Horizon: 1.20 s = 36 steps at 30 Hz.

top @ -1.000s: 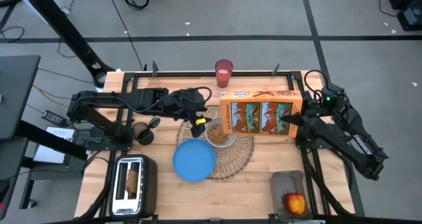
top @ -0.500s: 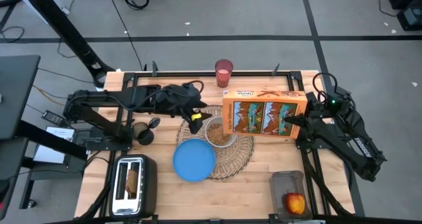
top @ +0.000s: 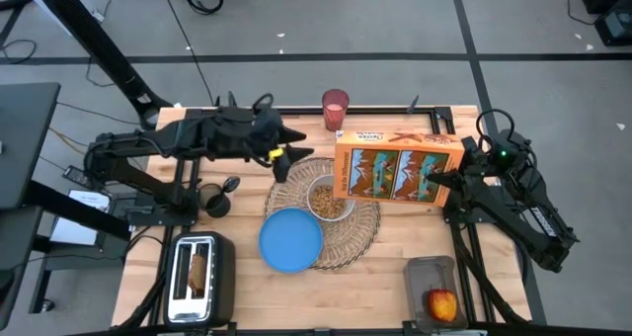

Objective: Arrange a breakfast setting
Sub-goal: Pour the cereal into the white bowl

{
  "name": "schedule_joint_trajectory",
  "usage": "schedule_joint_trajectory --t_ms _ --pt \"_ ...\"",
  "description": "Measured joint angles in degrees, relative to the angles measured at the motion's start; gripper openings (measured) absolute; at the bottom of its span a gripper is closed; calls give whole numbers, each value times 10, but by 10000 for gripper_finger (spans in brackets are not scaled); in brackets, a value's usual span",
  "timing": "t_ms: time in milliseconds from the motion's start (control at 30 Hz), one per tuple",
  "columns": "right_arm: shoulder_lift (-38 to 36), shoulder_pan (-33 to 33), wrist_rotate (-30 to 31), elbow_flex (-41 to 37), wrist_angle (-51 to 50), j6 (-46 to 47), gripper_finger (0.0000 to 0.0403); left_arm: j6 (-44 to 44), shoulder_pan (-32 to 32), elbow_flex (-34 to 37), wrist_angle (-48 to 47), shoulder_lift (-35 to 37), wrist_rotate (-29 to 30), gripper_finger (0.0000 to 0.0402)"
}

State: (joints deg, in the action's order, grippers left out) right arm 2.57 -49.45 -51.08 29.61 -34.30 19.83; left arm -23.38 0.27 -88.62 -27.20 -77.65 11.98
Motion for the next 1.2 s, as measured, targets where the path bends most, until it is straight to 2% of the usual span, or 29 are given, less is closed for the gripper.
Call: schedule_joint_trajectory --t_ms 567,1033,1133,1200 --pt "2 0 33 0 -76 -51 247 17 5 0 0 -13 0 229" --pt "2 0 31 0 -64 -48 247 22 -3 0 -23 -23 -1 226" --pt "2 0 30 0 -58 -44 247 14 -12 27 -2 -29 -7 218" --pt "2 0 30 0 -48 -40 247 5 -15 64 36 -32 -34 211"
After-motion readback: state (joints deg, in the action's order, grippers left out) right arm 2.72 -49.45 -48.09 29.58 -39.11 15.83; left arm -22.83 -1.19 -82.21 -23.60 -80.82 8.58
